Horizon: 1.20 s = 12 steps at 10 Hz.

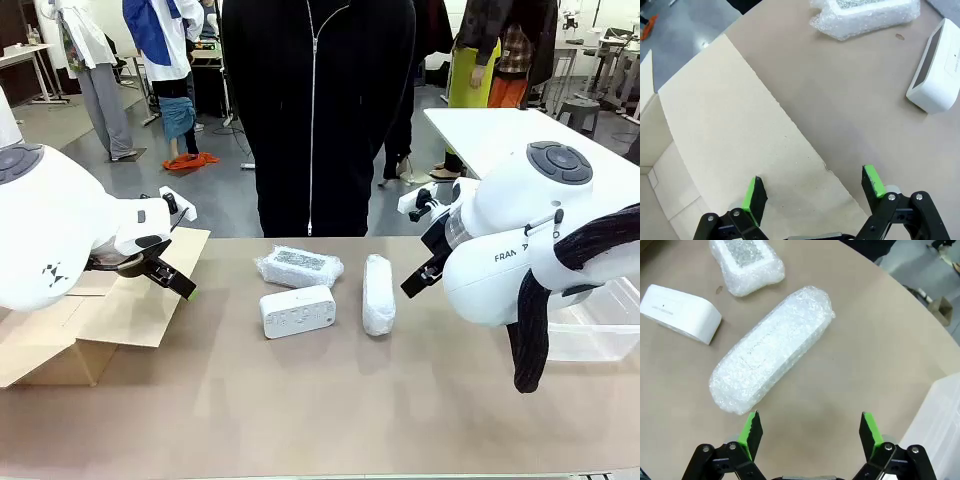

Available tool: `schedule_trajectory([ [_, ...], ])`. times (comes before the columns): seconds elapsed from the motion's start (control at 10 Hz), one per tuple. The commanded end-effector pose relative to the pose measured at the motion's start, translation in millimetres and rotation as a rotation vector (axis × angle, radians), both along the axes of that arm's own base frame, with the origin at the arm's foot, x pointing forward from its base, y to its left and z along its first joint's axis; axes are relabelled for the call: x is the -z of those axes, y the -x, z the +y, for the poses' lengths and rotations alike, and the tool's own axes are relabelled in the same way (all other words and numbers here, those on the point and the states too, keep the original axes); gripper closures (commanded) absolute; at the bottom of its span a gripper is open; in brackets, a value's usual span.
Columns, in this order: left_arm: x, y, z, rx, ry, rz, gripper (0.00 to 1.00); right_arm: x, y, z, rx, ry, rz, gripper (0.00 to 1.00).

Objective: Separate and place wrapped and unwrapped clocks.
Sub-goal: Pick up the Digital clock indicated by the person.

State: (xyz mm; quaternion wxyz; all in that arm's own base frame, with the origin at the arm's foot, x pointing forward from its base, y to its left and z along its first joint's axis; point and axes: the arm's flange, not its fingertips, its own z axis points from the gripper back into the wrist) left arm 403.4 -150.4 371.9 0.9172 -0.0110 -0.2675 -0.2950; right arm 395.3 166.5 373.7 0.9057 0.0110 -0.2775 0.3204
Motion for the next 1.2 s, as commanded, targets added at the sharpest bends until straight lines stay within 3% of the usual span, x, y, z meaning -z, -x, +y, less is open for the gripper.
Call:
schedule_trajectory([
  [0.0, 0.1, 0.1, 0.0, 0.0, 0.0, 0.0, 0.0, 0.0, 0.0, 0.0, 0.0, 0.0, 0.0, 0.0],
  [1.1, 0.1, 0.1, 0.0, 0.0, 0.0, 0.0, 0.0, 0.0, 0.0, 0.0, 0.0, 0.0, 0.0, 0.0],
])
